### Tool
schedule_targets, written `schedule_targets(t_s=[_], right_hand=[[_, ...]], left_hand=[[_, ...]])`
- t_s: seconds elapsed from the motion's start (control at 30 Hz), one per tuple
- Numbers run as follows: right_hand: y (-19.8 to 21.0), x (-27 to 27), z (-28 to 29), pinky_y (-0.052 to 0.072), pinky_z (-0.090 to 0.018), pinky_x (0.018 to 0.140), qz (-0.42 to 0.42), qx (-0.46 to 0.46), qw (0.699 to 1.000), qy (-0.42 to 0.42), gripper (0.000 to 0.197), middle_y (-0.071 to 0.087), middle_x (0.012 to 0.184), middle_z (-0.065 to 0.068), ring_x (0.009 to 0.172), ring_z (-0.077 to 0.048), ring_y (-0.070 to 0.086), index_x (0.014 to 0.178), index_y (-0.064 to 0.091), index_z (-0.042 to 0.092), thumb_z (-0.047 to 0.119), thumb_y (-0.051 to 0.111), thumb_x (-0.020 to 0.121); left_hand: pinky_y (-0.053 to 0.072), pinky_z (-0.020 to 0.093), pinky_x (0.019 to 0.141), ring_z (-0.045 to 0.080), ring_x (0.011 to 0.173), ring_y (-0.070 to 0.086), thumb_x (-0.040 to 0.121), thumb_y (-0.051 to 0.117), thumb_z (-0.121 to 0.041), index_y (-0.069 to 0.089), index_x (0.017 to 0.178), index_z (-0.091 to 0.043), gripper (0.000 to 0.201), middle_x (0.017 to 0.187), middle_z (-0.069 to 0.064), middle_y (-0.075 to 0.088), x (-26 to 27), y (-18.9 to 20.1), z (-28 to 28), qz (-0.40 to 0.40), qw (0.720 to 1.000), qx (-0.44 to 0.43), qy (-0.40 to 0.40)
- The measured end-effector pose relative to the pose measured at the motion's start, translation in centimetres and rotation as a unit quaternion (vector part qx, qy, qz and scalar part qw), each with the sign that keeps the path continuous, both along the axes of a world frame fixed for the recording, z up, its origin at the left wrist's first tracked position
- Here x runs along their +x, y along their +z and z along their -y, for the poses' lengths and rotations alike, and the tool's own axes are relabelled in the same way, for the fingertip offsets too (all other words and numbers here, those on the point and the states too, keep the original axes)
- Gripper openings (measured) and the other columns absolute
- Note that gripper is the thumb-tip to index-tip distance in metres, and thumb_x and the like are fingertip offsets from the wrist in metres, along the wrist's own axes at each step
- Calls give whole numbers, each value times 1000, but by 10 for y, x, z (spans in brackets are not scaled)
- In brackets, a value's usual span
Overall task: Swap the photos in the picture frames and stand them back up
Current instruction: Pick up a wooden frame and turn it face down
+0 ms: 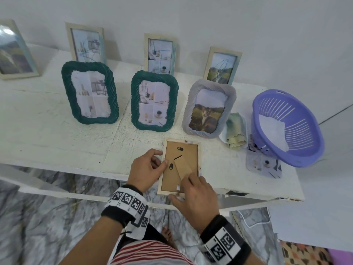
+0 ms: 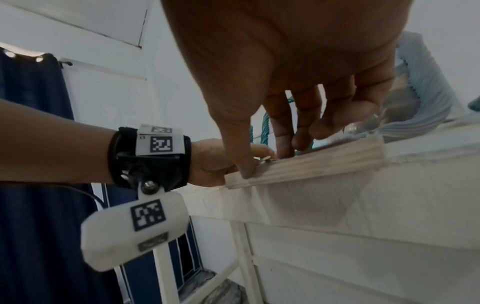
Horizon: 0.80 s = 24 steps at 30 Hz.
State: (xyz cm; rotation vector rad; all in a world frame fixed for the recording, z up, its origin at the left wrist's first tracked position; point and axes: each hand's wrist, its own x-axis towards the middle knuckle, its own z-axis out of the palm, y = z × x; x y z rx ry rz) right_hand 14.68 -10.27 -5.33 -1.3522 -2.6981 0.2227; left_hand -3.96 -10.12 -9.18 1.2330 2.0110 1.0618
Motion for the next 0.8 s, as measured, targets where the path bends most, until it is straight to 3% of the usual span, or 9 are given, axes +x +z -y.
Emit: schedule_targets(t_s=[0.13, 0.27, 0.37, 0.47, 0.6, 0.7, 0.8], right_hand=[[-8, -8, 7, 48, -31, 60, -49, -1, 998, 37, 22, 51, 85, 2, 74, -18, 51, 79, 58, 18, 33, 44, 85], [-12, -3, 3, 48, -34, 66, -43, 8, 994, 102, 8, 50, 89, 1, 79, -19, 47, 86, 58, 17, 25, 56, 88], [-8, 2, -2, 47, -31, 66, -48, -2, 992, 112, 13, 50, 89, 2, 80, -17, 48, 87, 60, 19, 31, 58, 88], [1, 3, -16, 48, -29, 65, -54, 15, 998, 36, 24, 52, 90, 1, 77, -14, 46, 91, 61, 18, 41, 57, 87], [9, -3, -35, 47, -37, 62, 29, 26, 995, -90, 47, 54, 91, -7, 78, -26, 49, 86, 66, 13, 57, 54, 76], [7, -10, -35, 47, -39, 64, 50, 20, 994, -96, 47, 54, 94, -8, 81, -27, 48, 82, 66, 11, 55, 57, 71], [4, -13, -35, 49, -40, 68, 11, 11, 992, -122, 45, 56, 103, -11, 87, -29, 51, 87, 64, 9, 49, 63, 68]], left_hand=[[50, 17, 63, 1, 65, 62, 83, 73, -38, 63, 102, -27, 24, 71, -9, 66, -1, 0, -1, -1, 1000, 1, 4], [53, 23, 66, 2, 64, 62, 83, 74, -38, 64, 103, -25, 26, 71, -9, 66, -1, -1, -1, 4, 1000, 5, 6], [55, 27, 68, 3, 65, 62, 83, 74, -38, 64, 104, -25, 26, 72, -9, 66, 0, -2, 0, 15, 1000, 9, 10], [57, 32, 69, 7, 68, 63, 84, 73, -38, 64, 105, -24, 26, 74, -8, 65, 0, -2, 2, 32, 999, 17, 12], [59, 39, 69, 11, 70, 63, 87, 70, -35, 65, 105, -24, 22, 75, -8, 65, 0, -3, 3, 48, 999, 22, 12], [59, 42, 67, 12, 70, 64, 87, 71, -33, 66, 103, -25, 19, 75, -7, 65, -1, -3, 3, 56, 998, 21, 16], [60, 41, 67, 12, 69, 64, 87, 71, -32, 66, 102, -25, 17, 75, -6, 65, -1, -3, 3, 61, 998, 22, 20]])
